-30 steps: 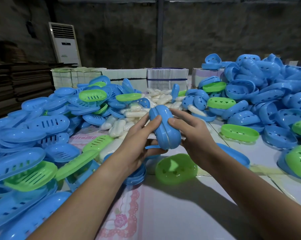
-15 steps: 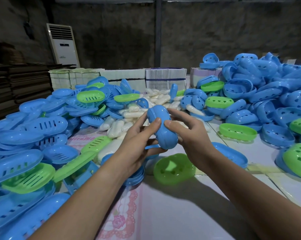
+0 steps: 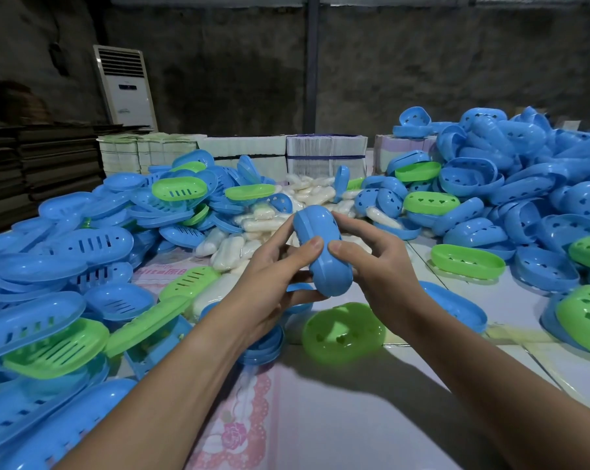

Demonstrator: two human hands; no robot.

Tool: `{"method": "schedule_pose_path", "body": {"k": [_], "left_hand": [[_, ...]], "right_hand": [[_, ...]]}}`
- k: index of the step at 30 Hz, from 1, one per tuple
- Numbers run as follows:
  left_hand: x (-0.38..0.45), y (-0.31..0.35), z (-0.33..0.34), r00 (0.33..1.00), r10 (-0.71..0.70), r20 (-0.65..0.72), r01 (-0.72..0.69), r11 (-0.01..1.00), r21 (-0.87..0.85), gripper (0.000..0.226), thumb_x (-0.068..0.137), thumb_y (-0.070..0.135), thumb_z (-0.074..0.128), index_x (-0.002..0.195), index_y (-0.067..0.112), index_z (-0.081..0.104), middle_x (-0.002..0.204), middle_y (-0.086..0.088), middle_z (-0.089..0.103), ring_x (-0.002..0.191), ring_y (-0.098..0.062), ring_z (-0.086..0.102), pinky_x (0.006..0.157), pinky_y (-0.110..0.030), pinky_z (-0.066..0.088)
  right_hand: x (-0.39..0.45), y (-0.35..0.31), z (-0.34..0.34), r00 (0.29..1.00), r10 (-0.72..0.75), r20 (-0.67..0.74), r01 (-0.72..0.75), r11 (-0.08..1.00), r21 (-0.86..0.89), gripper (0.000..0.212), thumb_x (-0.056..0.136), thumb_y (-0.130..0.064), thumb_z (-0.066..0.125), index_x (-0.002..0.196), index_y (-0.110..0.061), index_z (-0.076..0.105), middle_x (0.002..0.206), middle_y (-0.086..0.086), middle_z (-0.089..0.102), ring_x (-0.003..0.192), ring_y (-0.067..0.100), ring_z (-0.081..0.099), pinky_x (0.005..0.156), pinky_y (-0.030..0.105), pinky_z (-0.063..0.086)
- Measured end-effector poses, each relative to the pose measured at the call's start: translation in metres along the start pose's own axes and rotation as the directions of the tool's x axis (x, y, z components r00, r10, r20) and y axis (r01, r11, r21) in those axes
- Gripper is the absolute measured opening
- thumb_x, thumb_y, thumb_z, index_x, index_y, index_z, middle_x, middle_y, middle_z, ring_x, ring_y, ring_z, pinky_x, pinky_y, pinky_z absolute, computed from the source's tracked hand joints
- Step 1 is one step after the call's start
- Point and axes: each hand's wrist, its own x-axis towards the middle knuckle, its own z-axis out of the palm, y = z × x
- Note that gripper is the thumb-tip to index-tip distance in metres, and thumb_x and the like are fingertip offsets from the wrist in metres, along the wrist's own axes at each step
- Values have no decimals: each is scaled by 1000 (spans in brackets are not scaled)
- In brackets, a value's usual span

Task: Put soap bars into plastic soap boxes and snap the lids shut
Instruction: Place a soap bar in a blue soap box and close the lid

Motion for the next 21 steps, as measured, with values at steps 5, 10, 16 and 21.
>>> {"method": "schedule_pose_path", "body": {"k": [5,10,16,21], "left_hand": [[-1,0,2,1000,5,-5,-5,1000,20,55,81,39,77,133,40,63,128,-26,62,91,-27,74,69,-35,60],[0,-2,1,1000,6,-5,-6,1000,-2,57,84,37,76,138,43,58,129,-16,67,99,-30,75,73,-37,61],[1,-3,0,999,-6,35,6,1000,6,43,86,39,75,127,47,65,118,-3,75,94,-28,76,71,-35,61],[1,-3,-1,999,-24,28,22,998,53,47,85,42,72,130,47,63,123,-12,71,90,-28,75,73,-38,61]], "right_hand": [[2,1,-2,1000,2,-11,-2,1000,11,53,70,-31,75,122,-25,69,122,-3,70,105,24,71,93,53,55],[2,-1,-1,1000,-21,-15,21,1000,1,55,71,-31,75,124,-23,67,116,-1,73,101,26,72,90,49,57],[1,-3,-2,999,-43,-21,43,999,-6,52,69,-31,75,121,-25,69,113,-3,74,97,27,73,86,47,59],[2,-4,-3,1000,-25,-8,25,1000,-4,47,69,-31,75,116,-27,72,116,-1,73,99,29,72,88,52,58]]}}
